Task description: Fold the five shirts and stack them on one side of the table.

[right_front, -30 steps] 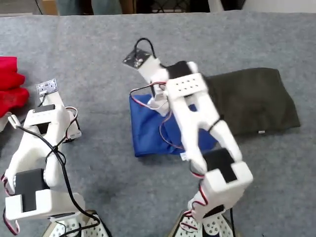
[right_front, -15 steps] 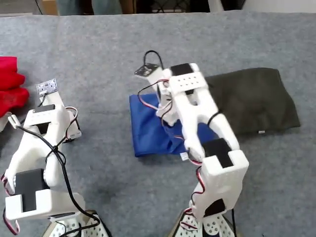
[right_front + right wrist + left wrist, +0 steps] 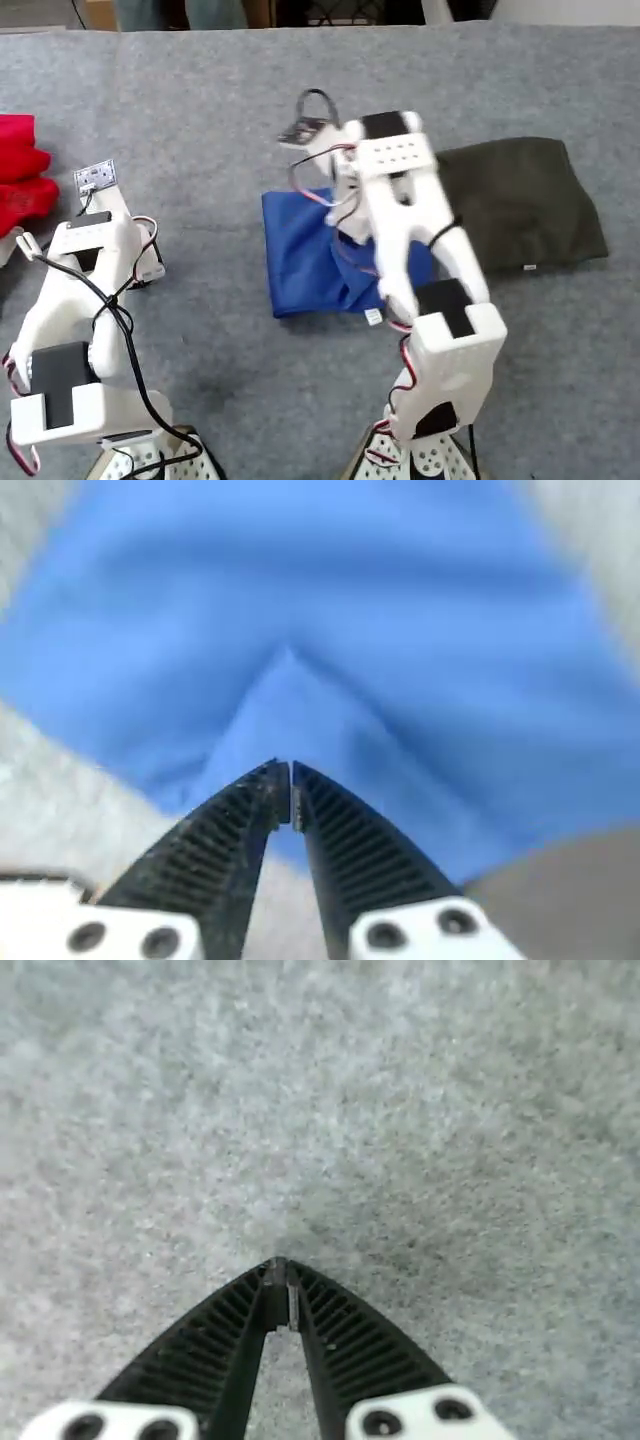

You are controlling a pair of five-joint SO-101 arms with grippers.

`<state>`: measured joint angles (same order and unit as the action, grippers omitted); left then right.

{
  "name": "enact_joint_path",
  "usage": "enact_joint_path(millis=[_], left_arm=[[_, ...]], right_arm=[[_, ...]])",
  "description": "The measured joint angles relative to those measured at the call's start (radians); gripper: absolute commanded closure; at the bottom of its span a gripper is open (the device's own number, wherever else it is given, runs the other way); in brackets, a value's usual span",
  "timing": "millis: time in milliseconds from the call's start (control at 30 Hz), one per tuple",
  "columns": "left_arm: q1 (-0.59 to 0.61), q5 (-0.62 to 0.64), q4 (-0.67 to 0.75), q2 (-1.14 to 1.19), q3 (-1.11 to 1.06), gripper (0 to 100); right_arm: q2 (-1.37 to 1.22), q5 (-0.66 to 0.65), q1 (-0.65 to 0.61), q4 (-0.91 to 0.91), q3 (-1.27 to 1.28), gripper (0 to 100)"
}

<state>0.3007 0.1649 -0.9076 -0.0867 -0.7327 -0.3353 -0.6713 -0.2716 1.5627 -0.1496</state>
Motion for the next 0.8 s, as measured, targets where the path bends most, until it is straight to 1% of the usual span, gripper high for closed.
enact_joint_path(millis=[67, 167, 300, 467, 633, 800], left_arm=[[0.0, 0.0, 0.0, 0.0, 0.0, 97], [0.0, 0.0, 0.0, 0.0, 0.0, 97], [0.0, 0.0, 0.0, 0.0, -0.012, 97], [0.0, 0.0, 0.0, 0.0, -0.012, 97], [0.0, 0.0, 0.0, 0.0, -0.012, 97], [0.0, 0.0, 0.0, 0.0, -0.012, 97]], right_arm=[[0.0, 0.002, -0.034, -0.064, 0.0, 98.4], [-0.023, 0.04, -0.048, -0.129, 0.0, 98.4], [-0.095, 0.058, -0.046, -0.141, 0.0, 98.4], [-0.169, 0.061, -0.012, -0.069, 0.0, 98.4], [-0.176, 0.061, 0.041, 0.021, 0.0, 98.4], [-0.176, 0.061, 0.106, 0.126, -0.064, 98.4]])
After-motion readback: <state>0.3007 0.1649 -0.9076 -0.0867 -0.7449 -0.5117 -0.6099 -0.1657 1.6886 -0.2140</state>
